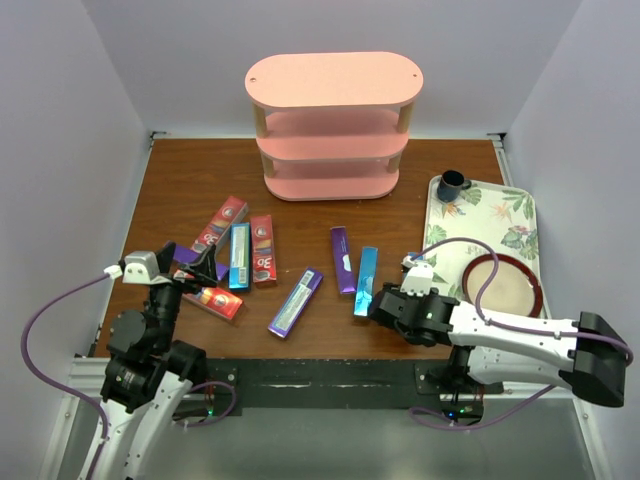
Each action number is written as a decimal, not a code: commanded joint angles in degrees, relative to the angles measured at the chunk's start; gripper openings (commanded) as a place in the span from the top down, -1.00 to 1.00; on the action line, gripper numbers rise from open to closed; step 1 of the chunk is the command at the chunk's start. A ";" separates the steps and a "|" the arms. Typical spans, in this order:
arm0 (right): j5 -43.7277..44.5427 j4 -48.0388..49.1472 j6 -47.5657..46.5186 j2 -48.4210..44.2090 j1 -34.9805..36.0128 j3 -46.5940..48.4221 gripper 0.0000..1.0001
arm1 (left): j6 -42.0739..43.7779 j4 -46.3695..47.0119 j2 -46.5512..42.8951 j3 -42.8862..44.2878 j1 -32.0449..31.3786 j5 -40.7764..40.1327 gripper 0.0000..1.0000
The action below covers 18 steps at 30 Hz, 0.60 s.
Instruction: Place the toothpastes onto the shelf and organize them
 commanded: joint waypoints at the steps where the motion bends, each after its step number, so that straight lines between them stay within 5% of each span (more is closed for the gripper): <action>1: 5.69 -0.31 5.34 -1.46 0.71 -0.34 -0.43 | -0.55 -0.09 -8.23 1.71 -0.56 -0.99 -1.00; 9: 6.57 1.36 8.32 4.16 1.15 -1.22 -0.44 | -0.73 -0.36 -8.23 1.71 -0.56 -1.25 -0.99; 18: 11.22 3.83 11.14 6.10 1.24 -3.07 -0.15 | -0.82 -1.33 -8.23 2.06 -0.56 -1.60 -1.00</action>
